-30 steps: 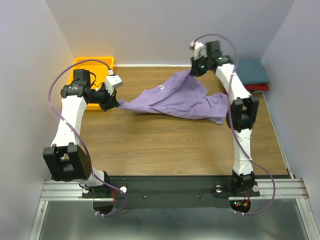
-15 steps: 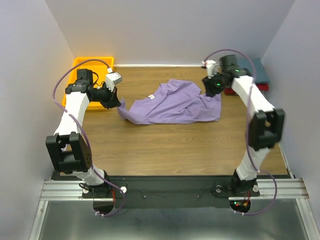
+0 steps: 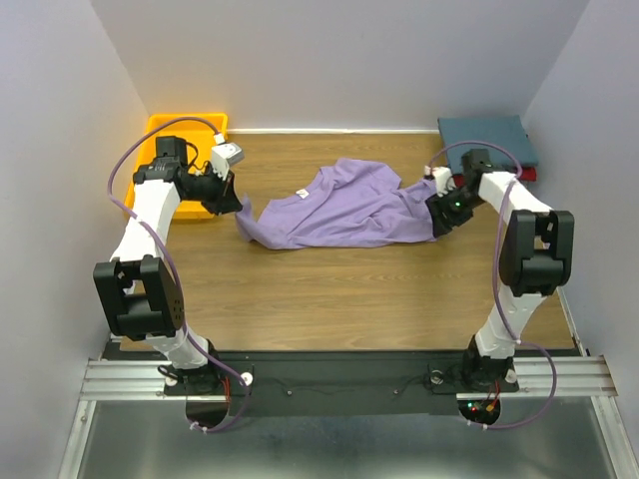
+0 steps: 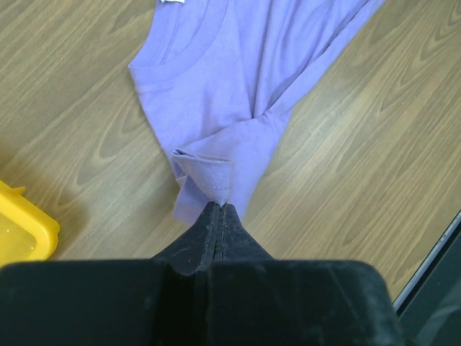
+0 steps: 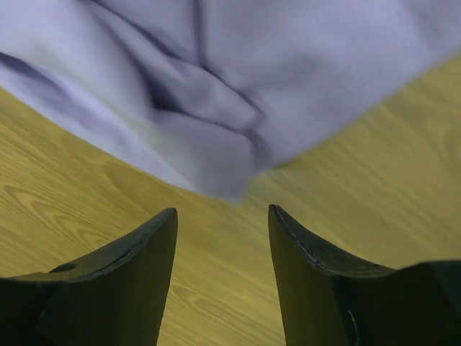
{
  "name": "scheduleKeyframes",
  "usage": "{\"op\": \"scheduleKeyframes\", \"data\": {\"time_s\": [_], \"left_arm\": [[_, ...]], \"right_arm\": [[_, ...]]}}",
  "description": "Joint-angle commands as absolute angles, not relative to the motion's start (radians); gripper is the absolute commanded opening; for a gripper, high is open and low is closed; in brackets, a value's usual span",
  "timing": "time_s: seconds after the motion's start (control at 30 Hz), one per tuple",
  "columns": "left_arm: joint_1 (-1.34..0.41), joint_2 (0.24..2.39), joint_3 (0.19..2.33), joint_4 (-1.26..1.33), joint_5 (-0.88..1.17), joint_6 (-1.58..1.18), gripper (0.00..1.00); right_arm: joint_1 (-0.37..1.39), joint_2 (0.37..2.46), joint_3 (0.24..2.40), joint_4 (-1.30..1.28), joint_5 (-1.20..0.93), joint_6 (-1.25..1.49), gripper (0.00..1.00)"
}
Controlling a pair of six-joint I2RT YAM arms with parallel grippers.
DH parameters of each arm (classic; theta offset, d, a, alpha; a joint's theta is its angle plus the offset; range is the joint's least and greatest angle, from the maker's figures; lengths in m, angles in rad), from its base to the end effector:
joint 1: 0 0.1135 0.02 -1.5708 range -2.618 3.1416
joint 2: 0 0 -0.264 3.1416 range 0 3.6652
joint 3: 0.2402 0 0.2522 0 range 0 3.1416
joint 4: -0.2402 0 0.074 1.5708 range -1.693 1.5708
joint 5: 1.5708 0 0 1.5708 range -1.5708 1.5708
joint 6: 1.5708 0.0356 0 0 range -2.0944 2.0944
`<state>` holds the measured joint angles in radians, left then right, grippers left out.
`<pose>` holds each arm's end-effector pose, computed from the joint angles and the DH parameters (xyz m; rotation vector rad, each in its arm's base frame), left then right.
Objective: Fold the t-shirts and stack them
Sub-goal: Flatten the tshirt out
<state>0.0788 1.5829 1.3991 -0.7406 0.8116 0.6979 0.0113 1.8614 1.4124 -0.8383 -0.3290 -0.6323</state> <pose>0.3353 0.0006 0.3131 0.9682 1.9917 -0.5936 0.3723 0.0157 0.2108 -0.9337 2.5942 0.3155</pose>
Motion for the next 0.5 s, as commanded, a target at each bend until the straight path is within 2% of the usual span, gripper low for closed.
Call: {"op": "scheduleKeyframes", "data": {"time_s": [0.0, 0.2, 0.47], "left_arm": [[0.078, 1.555, 1.422, -0.732, 0.833, 0.699, 0.00], [0.078, 1.563, 1.407, -0.723, 0.827, 0.701, 0.00], [0.078, 1.574, 1.417, -0.715, 0.825, 0.693, 0.00]], "right_arm": [[-0.107, 1.871, 1.485, -0.914, -0.524, -0.595, 0.61], [-0.172, 1.925, 1.486, -0.976, -0.718, -0.630, 0.60], [-0.179, 2.011, 1.493, -0.989, -0.804, -0.635, 0.58]]}}
